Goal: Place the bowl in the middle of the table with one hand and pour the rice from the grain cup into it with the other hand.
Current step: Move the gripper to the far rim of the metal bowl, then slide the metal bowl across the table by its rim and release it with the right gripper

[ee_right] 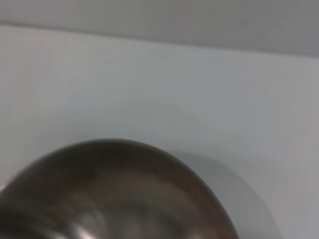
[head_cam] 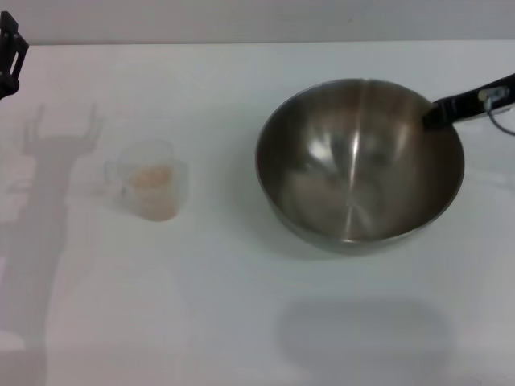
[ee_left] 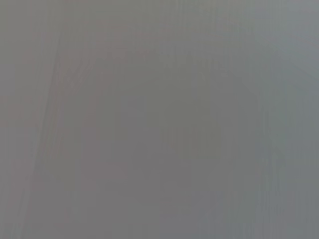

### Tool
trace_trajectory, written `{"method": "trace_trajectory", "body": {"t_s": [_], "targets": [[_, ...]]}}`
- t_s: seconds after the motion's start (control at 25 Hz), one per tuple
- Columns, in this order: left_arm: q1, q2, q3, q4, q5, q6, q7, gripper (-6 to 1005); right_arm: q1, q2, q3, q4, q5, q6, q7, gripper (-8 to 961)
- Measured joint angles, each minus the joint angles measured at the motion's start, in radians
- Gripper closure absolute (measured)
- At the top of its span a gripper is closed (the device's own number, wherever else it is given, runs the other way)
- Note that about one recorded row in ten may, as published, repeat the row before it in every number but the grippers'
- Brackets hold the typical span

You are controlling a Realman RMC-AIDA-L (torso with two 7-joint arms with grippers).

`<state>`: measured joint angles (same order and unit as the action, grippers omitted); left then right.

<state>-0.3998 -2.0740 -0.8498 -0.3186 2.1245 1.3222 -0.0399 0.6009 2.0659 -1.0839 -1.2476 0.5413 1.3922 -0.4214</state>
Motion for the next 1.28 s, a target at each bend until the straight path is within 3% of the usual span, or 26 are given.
{"method": "trace_trajectory", "body": {"t_s": [0.36,0.84,1.28], "targets": [[-0.008,0.001,0.0,0.007,0.0,-0.006,0.0,151,-0.018,0.007,0.082,-0.026,0.135,-0.027,-0.092,917],[-0.01,0.003,0.0,0.009,0.0,-0.008,0.0,156,0.0,0.01,0.057,0.093,0.258,-0.077,-0.166,915],[-0.01,0.003,0.0,0.009,0.0,-0.008,0.0,160,0.009,0.009,0.005,0.117,0.262,-0.079,-0.166,916]]}}
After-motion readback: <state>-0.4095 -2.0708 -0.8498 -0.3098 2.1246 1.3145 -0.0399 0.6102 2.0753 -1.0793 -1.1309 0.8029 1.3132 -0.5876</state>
